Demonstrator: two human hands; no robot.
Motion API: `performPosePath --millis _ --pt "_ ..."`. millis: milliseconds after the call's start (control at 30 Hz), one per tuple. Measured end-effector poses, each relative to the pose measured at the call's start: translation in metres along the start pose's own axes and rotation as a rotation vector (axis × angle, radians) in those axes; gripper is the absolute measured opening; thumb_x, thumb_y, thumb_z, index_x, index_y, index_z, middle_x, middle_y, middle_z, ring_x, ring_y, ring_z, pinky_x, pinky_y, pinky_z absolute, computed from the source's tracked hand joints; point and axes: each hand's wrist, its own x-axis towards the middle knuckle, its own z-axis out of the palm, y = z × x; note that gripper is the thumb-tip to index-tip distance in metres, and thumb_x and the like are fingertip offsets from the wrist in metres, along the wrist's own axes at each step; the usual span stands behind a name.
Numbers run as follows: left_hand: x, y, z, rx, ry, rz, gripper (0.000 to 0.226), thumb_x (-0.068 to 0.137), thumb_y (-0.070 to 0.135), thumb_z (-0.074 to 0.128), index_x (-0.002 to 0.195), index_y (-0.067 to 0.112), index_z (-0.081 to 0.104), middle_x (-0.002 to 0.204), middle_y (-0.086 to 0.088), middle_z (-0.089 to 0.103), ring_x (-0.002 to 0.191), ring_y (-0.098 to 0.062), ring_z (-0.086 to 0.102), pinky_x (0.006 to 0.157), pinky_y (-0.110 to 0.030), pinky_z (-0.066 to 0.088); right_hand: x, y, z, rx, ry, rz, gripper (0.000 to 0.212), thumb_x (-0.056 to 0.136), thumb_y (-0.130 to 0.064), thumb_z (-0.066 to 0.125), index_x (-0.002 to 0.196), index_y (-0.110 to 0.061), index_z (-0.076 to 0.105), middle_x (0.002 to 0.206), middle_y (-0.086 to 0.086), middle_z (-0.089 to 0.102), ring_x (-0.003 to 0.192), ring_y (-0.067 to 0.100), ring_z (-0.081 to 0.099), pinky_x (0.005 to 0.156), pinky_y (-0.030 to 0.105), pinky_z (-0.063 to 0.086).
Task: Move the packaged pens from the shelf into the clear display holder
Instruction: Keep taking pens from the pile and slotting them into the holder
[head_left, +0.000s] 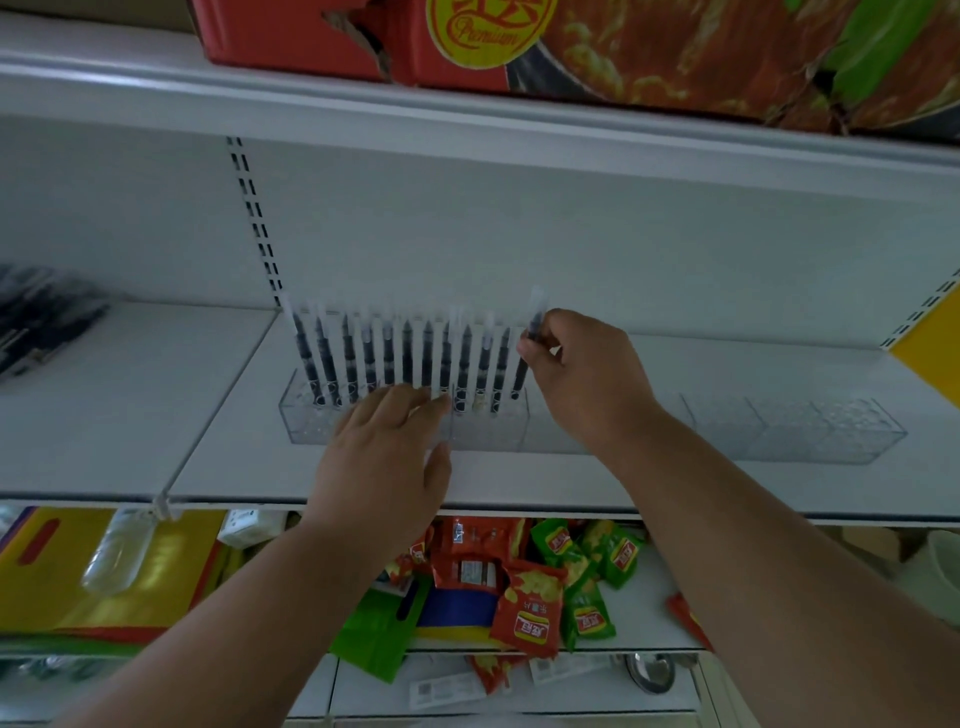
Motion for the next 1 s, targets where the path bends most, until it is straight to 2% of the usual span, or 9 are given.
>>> performPosePath --millis 100,200,300,400,467,567,700,867,1000 --pt "0.000 0.000 0.001 0.019 0.008 0.014 0.045 0.088 0.026 0.064 0.132 0.015 0.059 0.128 -0.005 0.061 0.121 -0.028 0.054 0.103 -0.043 0.042 -0.004 0.006 0.010 -0.004 -0.053 0.018 0.024 0.099 -0.035 0.054 0.081 -0.020 0.050 0.073 -0.009 0.053 0.067 0.008 0.049 0.055 0.024 0.032" --pt "-0.001 -0.001 0.002 0.022 0.011 0.012 0.045 0.087 0.025 0.064 0.131 0.014 0.060 0.127 -0.005 0.061 0.120 -0.028 0.055 0.102 -0.043 0.043 -0.005 0.007 0.018 -0.003 -0.089 0.026 0.026 0.099 -0.035 0.053 0.080 -0.017 0.051 0.076 -0.003 0.057 0.072 0.017 0.053 0.057 0.027 0.032" --pt "-0.001 -0.001 0.002 0.027 0.009 0.007 0.047 0.086 0.025 0.067 0.131 0.015 0.060 0.127 -0.004 0.061 0.120 -0.027 0.054 0.102 -0.043 0.043 -0.005 0.007 0.017 -0.028 -0.105 0.044 0.027 0.099 -0.038 0.053 0.083 -0.017 0.053 0.082 -0.001 0.060 0.075 0.017 0.055 0.062 0.028 0.035" --pt "-0.001 -0.002 0.003 0.037 0.012 0.000 0.048 0.085 0.027 0.068 0.130 0.015 0.060 0.126 -0.005 0.062 0.119 -0.028 0.055 0.101 -0.042 0.043 -0.012 0.008 0.013 0.038 -0.092 0.105 0.023 0.096 -0.043 0.056 0.100 -0.021 0.059 0.094 -0.006 0.064 0.084 0.012 0.056 0.070 0.027 0.040" --pt "-0.002 -0.002 0.003 0.033 0.006 -0.005 0.049 0.085 0.027 0.067 0.132 0.015 0.060 0.128 -0.005 0.061 0.121 -0.028 0.055 0.103 -0.042 0.041 -0.023 0.010 0.008 0.081 -0.059 0.115 0.033 0.094 -0.046 0.057 0.118 -0.023 0.056 0.099 -0.010 0.063 0.087 0.008 0.055 0.072 0.026 0.039" --pt "-0.003 -0.003 0.004 0.003 -0.012 -0.004 0.050 0.087 0.028 0.066 0.135 0.016 0.057 0.132 -0.004 0.059 0.125 -0.028 0.051 0.105 -0.043 0.039 -0.039 0.008 -0.005 0.051 -0.032 0.028 0.033 0.095 -0.044 0.056 0.122 -0.024 0.054 0.104 -0.011 0.059 0.080 0.003 0.049 0.070 0.023 0.036" --pt "-0.002 -0.005 -0.002 0.002 -0.040 -0.013 0.049 0.091 0.032 0.057 0.138 0.016 0.054 0.137 -0.003 0.055 0.129 -0.027 0.048 0.108 -0.041 0.037 -0.056 -0.005 -0.020 0.042 -0.011 -0.124 0.029 0.096 -0.037 0.056 0.119 -0.019 0.057 0.105 -0.006 0.058 0.078 0.004 0.045 0.072 0.024 0.038" --pt "-0.022 -0.015 -0.032 0.081 0.105 -0.024 0.049 0.087 0.038 0.045 0.125 0.012 0.061 0.123 -0.006 0.061 0.116 -0.027 0.053 0.099 -0.045 0.044 -0.057 -0.045 -0.010 0.060 0.044 -0.280 0.031 0.092 -0.036 0.057 0.114 -0.015 0.062 0.101 0.002 0.065 0.089 0.019 0.059 0.080 0.043 0.050" --pt "-0.061 -0.046 -0.063 0.179 0.080 -0.141 0.045 0.087 0.040 0.044 0.119 0.016 0.064 0.113 -0.004 0.062 0.107 -0.028 0.055 0.092 -0.045 0.046 -0.055 -0.086 0.015 0.102 0.019 -0.361 0.034 0.090 -0.039 0.054 0.112 -0.015 0.063 0.102 0.004 0.064 0.094 0.026 0.060 0.085 0.047 0.050"
